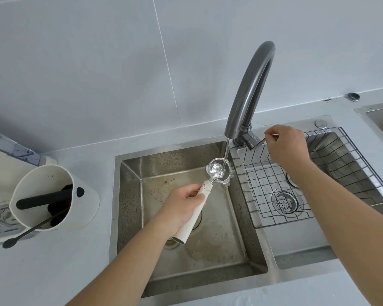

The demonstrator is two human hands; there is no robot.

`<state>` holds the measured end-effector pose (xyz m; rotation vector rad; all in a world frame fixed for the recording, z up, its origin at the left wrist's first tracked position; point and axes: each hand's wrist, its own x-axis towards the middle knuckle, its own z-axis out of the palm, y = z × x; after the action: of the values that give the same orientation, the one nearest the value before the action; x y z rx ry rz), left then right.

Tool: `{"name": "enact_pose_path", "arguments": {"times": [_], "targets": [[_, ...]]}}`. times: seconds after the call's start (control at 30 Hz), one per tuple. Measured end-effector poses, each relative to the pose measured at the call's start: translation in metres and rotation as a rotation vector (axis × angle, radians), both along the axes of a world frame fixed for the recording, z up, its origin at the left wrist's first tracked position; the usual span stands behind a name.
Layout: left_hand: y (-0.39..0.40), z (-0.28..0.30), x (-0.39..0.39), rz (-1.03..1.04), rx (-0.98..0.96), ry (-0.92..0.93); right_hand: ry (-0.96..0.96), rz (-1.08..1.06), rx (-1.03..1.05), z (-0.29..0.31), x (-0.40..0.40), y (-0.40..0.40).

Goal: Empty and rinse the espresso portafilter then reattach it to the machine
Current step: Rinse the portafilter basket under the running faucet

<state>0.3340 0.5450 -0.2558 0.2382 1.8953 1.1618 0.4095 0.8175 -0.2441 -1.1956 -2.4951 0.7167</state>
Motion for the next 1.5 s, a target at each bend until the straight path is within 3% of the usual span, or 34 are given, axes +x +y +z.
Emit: {"name": "enact_pose_path", "arguments": {"times": [0.27,0.57,1.17,1.5], "targets": [[0.014,-0.008,0.009,0.09,0.122,-0.132,0.007,-0.002,-0.016,0.001,0.001,0.0],[0.034,-0.005,0.009,0.254,0.231,-0.444,0.012,-0.006,-0.018,0.002,0.0,0.0],[0.05,0.004,0.006,0.262,0.127,-0.514,0.026,-0.017,-0.034,0.002,0.0,-0.001],[0.027,0.012,0.001,0.086,-0.011,-0.496,0.029,-0.013,-0.025,0.002,0.0,-0.002]]}}
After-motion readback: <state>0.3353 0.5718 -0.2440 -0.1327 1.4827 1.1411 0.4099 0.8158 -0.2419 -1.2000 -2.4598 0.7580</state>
